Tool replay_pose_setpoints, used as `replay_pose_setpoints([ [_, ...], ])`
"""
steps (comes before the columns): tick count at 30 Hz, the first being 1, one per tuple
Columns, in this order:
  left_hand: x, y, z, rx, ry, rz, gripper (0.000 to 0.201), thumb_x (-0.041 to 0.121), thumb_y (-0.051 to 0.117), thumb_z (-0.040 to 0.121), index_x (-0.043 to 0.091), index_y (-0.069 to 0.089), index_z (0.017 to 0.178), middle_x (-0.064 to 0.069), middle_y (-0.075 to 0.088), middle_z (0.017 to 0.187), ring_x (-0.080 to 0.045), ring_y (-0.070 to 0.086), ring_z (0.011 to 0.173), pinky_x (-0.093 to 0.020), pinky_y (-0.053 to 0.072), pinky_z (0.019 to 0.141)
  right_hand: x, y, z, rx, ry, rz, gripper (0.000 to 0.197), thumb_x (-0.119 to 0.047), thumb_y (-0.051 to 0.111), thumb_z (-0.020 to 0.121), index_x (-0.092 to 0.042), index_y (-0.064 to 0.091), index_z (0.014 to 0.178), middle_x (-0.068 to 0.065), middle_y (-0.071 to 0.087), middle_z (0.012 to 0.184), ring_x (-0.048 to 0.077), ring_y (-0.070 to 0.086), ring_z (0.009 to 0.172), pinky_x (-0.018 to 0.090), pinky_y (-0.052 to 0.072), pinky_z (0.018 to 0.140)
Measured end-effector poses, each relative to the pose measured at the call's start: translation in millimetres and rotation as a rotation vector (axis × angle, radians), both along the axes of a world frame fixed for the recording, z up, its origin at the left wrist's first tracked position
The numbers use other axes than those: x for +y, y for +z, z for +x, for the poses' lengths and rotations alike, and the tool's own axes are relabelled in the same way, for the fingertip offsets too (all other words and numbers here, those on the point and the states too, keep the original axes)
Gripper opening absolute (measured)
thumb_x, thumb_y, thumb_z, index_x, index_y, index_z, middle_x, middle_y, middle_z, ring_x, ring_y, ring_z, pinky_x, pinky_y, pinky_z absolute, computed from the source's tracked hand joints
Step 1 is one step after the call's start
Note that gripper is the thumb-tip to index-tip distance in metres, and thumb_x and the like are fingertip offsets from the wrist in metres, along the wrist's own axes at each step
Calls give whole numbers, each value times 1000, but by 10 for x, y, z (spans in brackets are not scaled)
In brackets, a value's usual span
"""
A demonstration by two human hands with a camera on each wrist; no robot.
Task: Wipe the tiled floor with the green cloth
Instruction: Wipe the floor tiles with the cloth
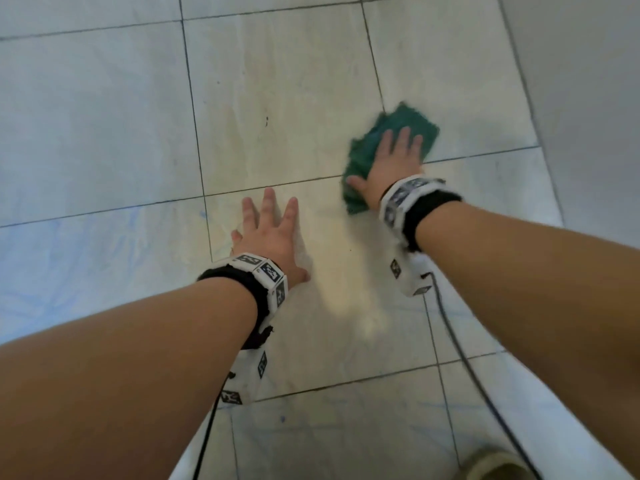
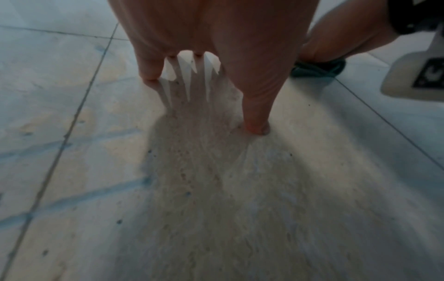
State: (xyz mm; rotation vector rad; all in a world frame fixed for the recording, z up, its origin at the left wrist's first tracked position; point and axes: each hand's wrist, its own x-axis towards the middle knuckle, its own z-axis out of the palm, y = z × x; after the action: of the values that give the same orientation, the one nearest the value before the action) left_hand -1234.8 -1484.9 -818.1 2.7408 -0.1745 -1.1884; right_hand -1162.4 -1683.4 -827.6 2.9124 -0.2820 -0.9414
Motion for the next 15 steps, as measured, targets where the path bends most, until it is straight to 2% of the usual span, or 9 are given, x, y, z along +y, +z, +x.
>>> replay_pose_setpoints([
  [3,-5,-6,-3,-13,1,3,119,48,77,78,35,-13,155,0,-31,159,-35,-25,147,-58,11,120,565,-51,-255,-6,175,163,108,-69,46,91,-7,-12,157,21,-17,163,41,-13,150,48,4,124],
  [5,11,-10,-4,-9,-5,7,120,49,77,78,35,-14,155,1,-31,159,-35,-25,147,-58,11,119,445,-8,-234,-1,209,123,106,-68,45,92,-8,-13,157,19,-17,163,38,-13,151,46,2,124],
  [8,35,3,-10,18,-9,-1,119,47,76,80,34,-15,155,1,-33,158,-35,-27,146,-59,9,120,-179,14,-28,10,114,-33,103,-68,39,95,-1,-10,155,25,-10,163,42,-6,151,47,1,124],
  [10,35,15,0,27,-9,-7,118,46,75,81,34,-16,154,1,-34,158,-35,-28,146,-58,8,120,-454,33,20,1,21,-60,105,-69,42,93,-3,-10,156,25,-9,163,43,-3,150,47,5,124],
  [13,32,26,5,40,-14,-6,118,46,75,81,33,-17,155,0,-35,158,-35,-29,145,-59,7,120,-360,16,-1,1,-22,-36,105,-70,42,93,-4,-10,157,25,-9,163,44,-1,150,46,6,124],
  [15,19,29,8,49,-17,-3,118,45,75,81,33,-16,154,-1,-35,158,-36,-29,145,-60,7,119,-104,27,-30,2,40,-10,104,-69,42,93,-5,-10,157,24,-10,163,44,-3,150,46,4,124],
])
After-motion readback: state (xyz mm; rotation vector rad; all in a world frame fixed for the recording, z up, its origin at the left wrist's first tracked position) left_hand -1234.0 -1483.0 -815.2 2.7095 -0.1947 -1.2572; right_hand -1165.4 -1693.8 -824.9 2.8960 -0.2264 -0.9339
